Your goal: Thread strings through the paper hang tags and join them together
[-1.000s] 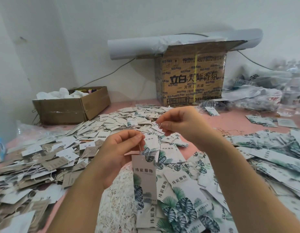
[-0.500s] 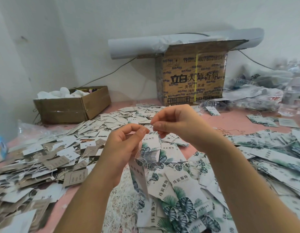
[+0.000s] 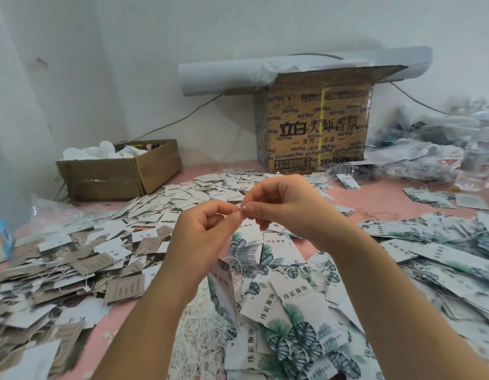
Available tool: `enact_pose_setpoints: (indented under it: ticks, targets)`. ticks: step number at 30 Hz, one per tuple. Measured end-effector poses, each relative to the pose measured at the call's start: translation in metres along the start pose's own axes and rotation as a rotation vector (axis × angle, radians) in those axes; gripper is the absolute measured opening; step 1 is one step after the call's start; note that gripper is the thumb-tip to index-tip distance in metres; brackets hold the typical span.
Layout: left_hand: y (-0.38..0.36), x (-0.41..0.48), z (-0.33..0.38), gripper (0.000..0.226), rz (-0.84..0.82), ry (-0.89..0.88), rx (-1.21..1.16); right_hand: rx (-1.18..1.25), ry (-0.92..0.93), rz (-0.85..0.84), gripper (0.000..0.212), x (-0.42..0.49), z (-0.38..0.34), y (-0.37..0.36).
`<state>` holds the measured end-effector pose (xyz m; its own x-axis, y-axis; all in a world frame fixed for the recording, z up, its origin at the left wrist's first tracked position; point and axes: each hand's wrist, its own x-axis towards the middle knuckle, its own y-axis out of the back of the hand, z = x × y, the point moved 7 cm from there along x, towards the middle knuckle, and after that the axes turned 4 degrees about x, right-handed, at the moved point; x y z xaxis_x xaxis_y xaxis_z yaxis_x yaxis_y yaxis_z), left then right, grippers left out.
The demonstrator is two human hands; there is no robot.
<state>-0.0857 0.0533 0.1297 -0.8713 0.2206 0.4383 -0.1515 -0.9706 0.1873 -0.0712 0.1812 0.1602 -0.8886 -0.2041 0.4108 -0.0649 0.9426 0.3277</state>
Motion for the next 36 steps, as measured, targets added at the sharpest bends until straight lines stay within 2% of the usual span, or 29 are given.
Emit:
enact_pose_setpoints:
  ticks: [8, 16, 26, 36]
  targets:
    - [0.0000, -0.0004, 0.0012, 0.008, -0.020, -0.039, 0.074, -0.021, -0.015, -0.022, 0.015, -0.0017, -0.0009, -0.0017]
    - [-0.0020, -0.0012, 0.0064, 0.013, -0.044, -0.095, 0.112, 0.069, 0.011, 0.073, 0.023, 0.0027, 0.0032, -0.0034]
    - [0.0015, -0.0014, 0.0056, 0.011, 0.021, -0.099, 0.088, 0.196, -0.022, 0.085, 0.015, 0.0019, 0.0046, 0.0020]
    - [0.0002, -0.0024, 0.0072, 0.009, 0.013, -0.094, 0.084, 0.129, 0.000, 0.031, 0.014, 0.0024, 0.0041, -0.0004]
